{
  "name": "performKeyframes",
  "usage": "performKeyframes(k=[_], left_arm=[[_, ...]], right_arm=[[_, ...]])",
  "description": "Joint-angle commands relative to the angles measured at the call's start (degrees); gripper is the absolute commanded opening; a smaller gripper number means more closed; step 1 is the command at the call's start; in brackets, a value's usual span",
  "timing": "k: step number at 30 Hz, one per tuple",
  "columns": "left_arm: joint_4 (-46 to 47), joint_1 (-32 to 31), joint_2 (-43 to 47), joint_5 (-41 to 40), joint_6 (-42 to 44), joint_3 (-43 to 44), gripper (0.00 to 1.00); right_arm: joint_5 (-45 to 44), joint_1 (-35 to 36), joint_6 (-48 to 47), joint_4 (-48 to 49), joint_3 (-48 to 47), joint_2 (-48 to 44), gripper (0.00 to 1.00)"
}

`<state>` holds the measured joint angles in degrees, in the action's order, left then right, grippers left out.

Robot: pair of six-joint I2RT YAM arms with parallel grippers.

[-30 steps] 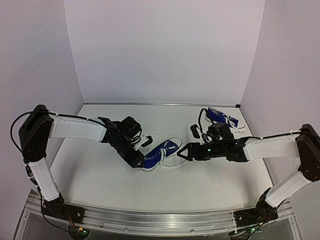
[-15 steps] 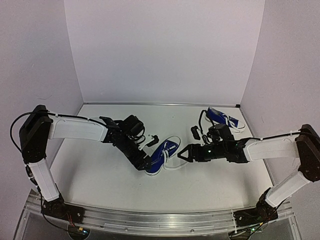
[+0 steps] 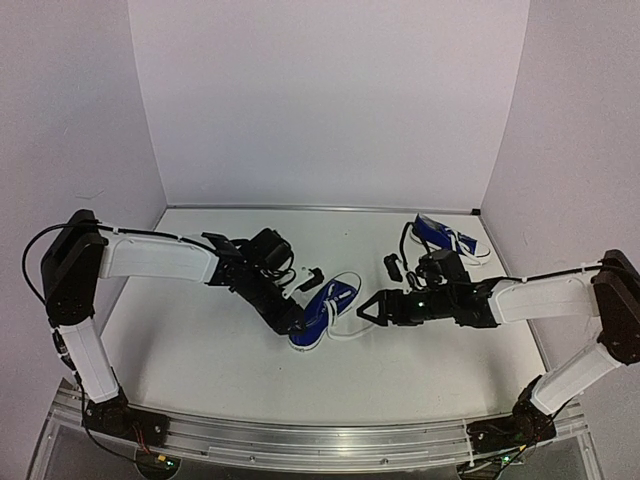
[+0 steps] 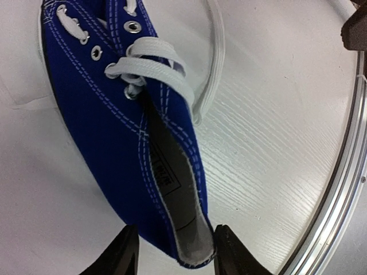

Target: Tie the shoes

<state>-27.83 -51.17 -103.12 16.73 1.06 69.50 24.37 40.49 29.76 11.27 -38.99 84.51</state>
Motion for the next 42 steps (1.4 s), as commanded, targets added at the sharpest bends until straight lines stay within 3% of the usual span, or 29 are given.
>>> performKeyframes(k=[1,8,9,17,26,37,42], left_arm=[[1.9,-1.6,-2.2,-0.1,-0.5,3.8,0.37],[-1.3,-1.7,-0.6,-0.9,-1.0,5.7,0.01],[-2.1,-1.7,-0.2,-1.0,-1.9,6.5,0.00],[-11.7,-1.7,0.9,-5.0,-3.2,23.0,0.00],[-22.6,-1.4,-5.0,-11.1,-1.2,43.0,0.00],[-23.3,-1.1,-5.3,-11.2,0.7,46.6,0.00],[-23.1,-0.9,-4.7,-10.6,0.8,46.3,0.00]], right_arm=[[0.4,-0.3,0.4,1.9,0.8,-1.9,0.77],[0.4,-0.3,0.1,1.9,1.3,-1.9,0.77],[0.3,-0.3,-0.1,2.0,1.3,-1.7,0.77],[1.4,-0.3,-1.6,10.4,2.3,-1.9,0.75],[-0.1,-0.3,-1.4,25.3,5.3,0.1,0.75],[-1.5,3.2,-0.8,30.9,-1.0,15.9,0.71],[-6.2,5.2,0.0,32.8,-2.8,20.1,0.72]])
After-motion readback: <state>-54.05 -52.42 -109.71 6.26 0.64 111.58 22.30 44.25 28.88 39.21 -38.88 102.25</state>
